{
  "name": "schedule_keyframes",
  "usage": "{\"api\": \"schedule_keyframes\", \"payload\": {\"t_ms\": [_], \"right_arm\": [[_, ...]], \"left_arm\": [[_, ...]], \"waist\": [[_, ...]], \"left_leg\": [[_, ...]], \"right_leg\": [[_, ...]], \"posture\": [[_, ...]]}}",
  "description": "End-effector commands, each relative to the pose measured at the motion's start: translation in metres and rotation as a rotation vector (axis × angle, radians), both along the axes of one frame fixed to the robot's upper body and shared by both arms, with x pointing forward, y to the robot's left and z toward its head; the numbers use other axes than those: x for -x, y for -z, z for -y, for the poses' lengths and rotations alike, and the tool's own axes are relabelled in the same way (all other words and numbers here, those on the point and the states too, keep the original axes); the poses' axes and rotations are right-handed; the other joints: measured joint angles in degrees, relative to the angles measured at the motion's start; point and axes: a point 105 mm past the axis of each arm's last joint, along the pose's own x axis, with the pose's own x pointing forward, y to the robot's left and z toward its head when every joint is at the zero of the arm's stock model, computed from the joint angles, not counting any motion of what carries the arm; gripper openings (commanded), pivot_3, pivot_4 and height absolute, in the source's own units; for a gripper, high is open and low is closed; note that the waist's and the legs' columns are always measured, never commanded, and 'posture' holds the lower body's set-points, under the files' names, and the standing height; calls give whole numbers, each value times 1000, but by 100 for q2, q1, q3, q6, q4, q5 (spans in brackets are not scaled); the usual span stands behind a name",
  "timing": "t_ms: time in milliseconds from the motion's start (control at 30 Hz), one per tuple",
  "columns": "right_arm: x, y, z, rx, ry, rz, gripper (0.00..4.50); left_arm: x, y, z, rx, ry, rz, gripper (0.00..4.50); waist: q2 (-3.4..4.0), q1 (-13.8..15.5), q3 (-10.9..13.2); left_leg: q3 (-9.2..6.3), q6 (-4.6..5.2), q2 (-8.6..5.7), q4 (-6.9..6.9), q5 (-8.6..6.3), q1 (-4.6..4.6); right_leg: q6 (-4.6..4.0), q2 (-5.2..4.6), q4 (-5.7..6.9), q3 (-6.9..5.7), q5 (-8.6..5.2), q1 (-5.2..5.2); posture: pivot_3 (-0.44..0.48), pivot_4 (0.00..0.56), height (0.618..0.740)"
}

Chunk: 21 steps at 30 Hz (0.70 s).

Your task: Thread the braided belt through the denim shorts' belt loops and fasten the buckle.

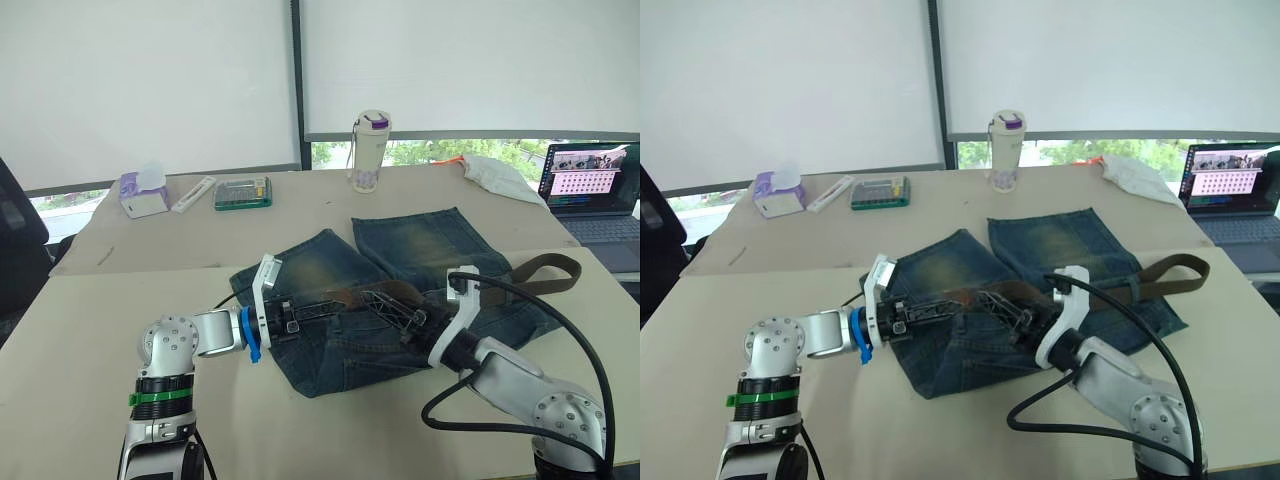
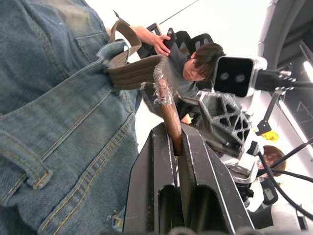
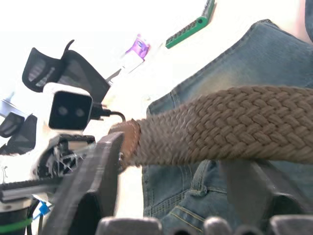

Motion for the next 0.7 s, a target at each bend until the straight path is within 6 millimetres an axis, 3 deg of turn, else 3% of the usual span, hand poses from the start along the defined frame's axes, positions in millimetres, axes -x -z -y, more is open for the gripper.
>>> {"api": "schedule_keyframes", "payload": {"t_ms": [33,167,333,433,600,700], "right_arm": [[1,-16,-10,-48,-40,48,1535],[-1,-11,-16,-12,-46,37,154],[-5,-5,-13,55,-20,30,71],[-12,9,-9,150,22,-2,0],[-27,30,3,237,118,-62,0],[-31,36,8,258,157,-87,0]], "left_arm": [[7,-9,6,16,22,56,0],[10,-7,7,-15,19,96,0],[3,0,4,-135,-41,210,0],[-6,-2,-7,-180,-91,316,1055],[3,9,-28,-348,-40,578,2684],[11,23,-36,-428,23,668,2684]], "waist": [[1,-2,-1],[2,-5,-1],[3,4,-1],[4,-6,-2],[10,-15,-3],[13,-11,-2]], "left_leg": [[0,0,0,0,0,0],[0,0,0,-2,0,0],[0,-1,-1,-2,1,-1],[1,-1,-1,-3,0,0],[5,-13,1,-42,8,9],[5,-12,2,-50,8,8]], "right_leg": [[0,0,0,1,0,-1],[0,0,0,0,0,-2],[0,0,-2,0,0,-1],[0,0,-3,1,0,-1],[-5,0,-8,7,0,-11],[-6,-1,-13,11,0,-15]], "posture": [[0,150,740],[0,150,740],[0,150,740],[0,150,740],[0,150,740],[0,150,740]]}}
